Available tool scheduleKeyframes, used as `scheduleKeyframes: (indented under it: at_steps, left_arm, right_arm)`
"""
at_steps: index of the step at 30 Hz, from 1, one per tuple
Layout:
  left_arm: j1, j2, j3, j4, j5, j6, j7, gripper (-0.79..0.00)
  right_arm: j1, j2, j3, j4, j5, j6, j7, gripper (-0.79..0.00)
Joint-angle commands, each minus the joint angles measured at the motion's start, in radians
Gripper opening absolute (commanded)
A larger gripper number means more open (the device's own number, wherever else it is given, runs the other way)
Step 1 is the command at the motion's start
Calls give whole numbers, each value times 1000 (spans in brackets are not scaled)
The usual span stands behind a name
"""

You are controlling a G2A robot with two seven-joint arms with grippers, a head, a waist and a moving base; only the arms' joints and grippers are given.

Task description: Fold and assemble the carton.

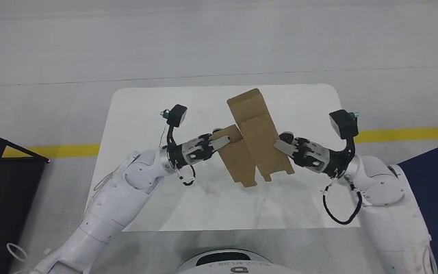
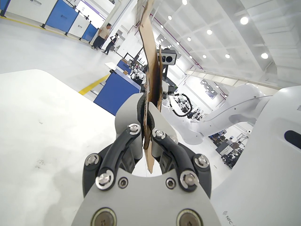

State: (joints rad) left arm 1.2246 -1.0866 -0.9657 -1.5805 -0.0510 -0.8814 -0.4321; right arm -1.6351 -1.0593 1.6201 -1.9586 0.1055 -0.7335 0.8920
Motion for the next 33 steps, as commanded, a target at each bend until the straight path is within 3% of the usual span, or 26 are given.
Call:
scheduleKeyframes:
  at_steps: [1,6,10,14,22,26,33]
  left_arm:
    - [1,-1,0,0,-5,-12,-3,-785]
    - [23,5,-58,33,18,11,49,-785]
    - [58,12,-132,32,158,94,125,-785]
    - [105,15,-166,-9,289,108,189,-785]
    - [121,13,-166,-32,388,119,196,-785]
    - [108,10,-158,-35,398,112,188,-785]
    - [89,3,-144,-30,388,123,179,-785]
  right_arm:
    - [3,3,-4,-5,-8,0,21,0]
    - [13,7,10,-1,-21,11,25,0]
    - [13,7,10,-1,-21,11,25,0]
    - [13,7,10,-1,-21,11,25,0]
    - [72,-1,-62,-3,-288,40,-91,0]
    - [108,-3,-132,-8,-413,70,-91,0]
    - [163,-3,-250,-37,-412,9,-56,0]
